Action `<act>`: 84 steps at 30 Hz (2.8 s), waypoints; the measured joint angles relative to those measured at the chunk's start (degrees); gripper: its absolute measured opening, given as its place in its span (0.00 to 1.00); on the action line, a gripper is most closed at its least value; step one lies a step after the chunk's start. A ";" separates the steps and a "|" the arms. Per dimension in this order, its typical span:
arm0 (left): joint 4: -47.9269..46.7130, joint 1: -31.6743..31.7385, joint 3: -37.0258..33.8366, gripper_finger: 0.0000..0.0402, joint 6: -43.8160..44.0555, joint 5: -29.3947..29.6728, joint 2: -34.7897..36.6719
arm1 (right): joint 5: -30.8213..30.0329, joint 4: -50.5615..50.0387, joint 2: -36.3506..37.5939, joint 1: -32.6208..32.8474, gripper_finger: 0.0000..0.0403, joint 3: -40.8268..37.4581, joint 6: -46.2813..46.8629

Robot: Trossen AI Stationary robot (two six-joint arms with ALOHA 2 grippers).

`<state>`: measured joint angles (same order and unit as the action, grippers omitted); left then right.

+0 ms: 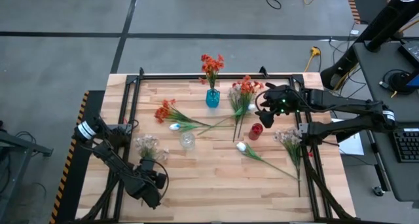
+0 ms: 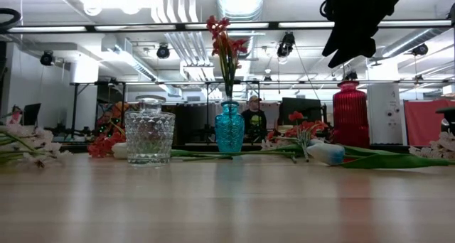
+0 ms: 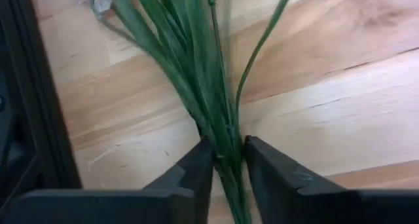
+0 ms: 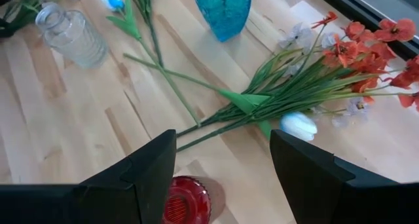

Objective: Sort flowers into vase by color
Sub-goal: Put the left white flowers into the red vase

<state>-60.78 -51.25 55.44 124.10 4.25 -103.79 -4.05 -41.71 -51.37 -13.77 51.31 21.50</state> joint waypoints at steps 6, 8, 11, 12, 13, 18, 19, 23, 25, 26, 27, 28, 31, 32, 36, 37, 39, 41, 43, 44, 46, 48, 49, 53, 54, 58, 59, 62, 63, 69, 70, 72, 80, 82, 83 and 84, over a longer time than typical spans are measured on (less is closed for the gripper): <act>-2.67 -0.09 1.49 0.02 -0.11 0.11 -0.31 | -0.29 0.00 0.00 0.28 0.59 0.00 0.01; -4.61 -0.13 2.10 0.01 -0.21 0.16 -0.46 | -0.42 0.00 -0.07 0.28 0.59 0.00 0.54; -7.22 -0.13 2.85 0.01 -0.55 0.28 0.05 | -0.44 -0.02 -0.13 0.28 0.59 0.00 1.21; -7.41 -0.13 2.85 0.01 -0.55 0.26 0.34 | -0.44 0.01 -0.13 0.31 0.59 0.00 1.22; -7.29 -0.13 2.85 0.01 -0.55 0.34 0.82 | -0.44 0.02 -0.13 0.44 0.59 0.00 1.22; -7.06 -0.53 2.91 0.00 -0.55 2.43 4.34 | -0.48 0.02 -0.13 1.16 0.59 0.00 0.79; -7.03 -0.67 2.99 0.00 -0.59 2.81 5.27 | -0.50 0.02 -0.13 1.48 0.59 0.00 0.44; -8.48 -1.66 5.10 0.00 -2.57 2.32 9.38 | -0.49 0.02 0.05 3.03 0.59 0.00 0.21; -11.54 -1.83 7.07 0.00 -3.65 2.33 11.50 | -0.50 0.05 0.31 3.72 0.59 0.00 -0.16; -13.34 -1.81 8.26 0.00 -4.46 2.78 12.43 | -0.50 0.09 0.39 4.04 0.59 0.00 -0.31; -15.11 -1.81 9.57 0.00 -5.36 3.77 13.29 | -0.50 0.07 0.39 4.34 0.59 0.00 -0.33; -16.89 -1.81 11.17 0.00 -6.04 5.50 14.13 | -0.50 0.09 0.38 4.60 0.59 0.00 -0.41; -22.23 -1.81 15.97 0.00 -8.07 11.59 16.00 | -0.53 0.65 0.27 5.38 0.59 0.00 -0.80; -24.15 -1.85 17.61 0.00 -8.51 14.04 16.38 | -0.70 0.99 0.21 5.58 0.59 0.00 -1.13; -28.94 -1.83 23.37 0.00 -11.20 23.81 17.35 | -1.99 5.21 0.11 6.69 0.59 -0.96 -1.91; -28.08 -1.84 24.01 0.00 -14.58 27.99 17.87 | -2.01 5.94 0.11 7.03 0.59 -1.24 -2.08; -27.45 -1.83 25.93 0.00 -20.42 36.93 18.49 | -2.03 7.76 0.04 7.85 0.59 -2.04 -2.60; -27.48 -1.82 27.38 0.00 -24.87 44.90 19.02 | -2.05 9.34 -0.04 8.70 0.59 -2.92 -3.17; -27.34 -1.80 28.34 0.00 -29.39 51.25 19.79 | -2.17 11.55 -0.07 9.75 0.59 -3.89 -4.70; -27.01 -1.79 28.65 0.00 -32.07 54.24 20.36 | -2.19 12.86 -0.07 10.35 0.59 -4.46 -5.72; -25.46 -1.79 29.10 0.00 -37.74 59.12 21.60 | -2.17 16.17 -0.02 11.57 0.59 -5.89 -7.87; -22.41 -1.58 29.27 0.00 -44.93 62.23 23.00 | -2.13 20.14 0.02 12.58 0.59 -7.36 -9.68; -19.99 -1.37 29.27 0.00 -49.25 62.65 23.84 | -2.14 22.12 0.04 13.09 0.59 -8.07 -10.57; -6.84 0.30 28.26 0.00 -68.63 62.88 26.57 | -2.15 31.78 0.09 15.49 0.59 -12.31 -12.61; -2.83 1.00 27.79 0.00 -73.79 62.88 26.93 | -2.13 34.71 0.07 16.04 0.59 -13.57 -12.87; 13.16 5.24 25.59 0.00 -94.69 60.89 28.30 | -2.14 45.34 -0.04 18.87 0.59 -18.44 -12.78; 17.35 6.73 24.85 0.00 -99.78 58.46 28.66 | -2.13 47.42 -0.08 19.54 0.59 -19.56 -12.52; 31.72 12.34 21.45 0.00 -115.89 47.31 29.50 | -2.29 52.03 -0.07 21.14 0.59 -21.72 -12.04; 36.12 14.24 20.05 0.00 -120.70 44.41 29.81 | -2.95 53.39 -0.07 21.58 0.59 -22.25 -12.09; 61.76 24.94 7.14 0.00 -138.24 26.46 31.94 | -5.18 60.37 -0.13 23.33 0.59 -23.74 -15.27; 66.10 26.52 4.61 0.00 -139.17 22.49 31.86 | -5.18 61.81 -0.13 23.44 0.59 -23.74 -16.18; 73.68 29.24 0.27 0.00 -139.66 17.75 31.63 | -5.15 64.79 -0.40 23.47 0.59 -23.67 -18.10; 95.65 36.81 -11.86 0.00 -139.46 17.17 31.09 | -5.11 75.06 -5.79 23.42 0.59 -23.10 -24.80; 99.63 38.46 -13.97 0.00 -137.71 17.20 31.18 | -5.06 75.03 -7.89 23.42 0.59 -21.76 -25.21; 101.29 39.05 -15.05 0.00 -136.50 17.25 30.97 | -5.03 75.05 -8.94 23.42 0.59 -20.87 -25.17; 103.04 39.43 -16.08 0.00 -135.35 17.29 30.64 | -4.98 75.07 -10.04 23.41 0.59 -19.81 -25.18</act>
<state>42.26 -11.82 39.36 -11.25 21.55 -73.14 -9.04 33.36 -61.41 9.63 31.50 -3.69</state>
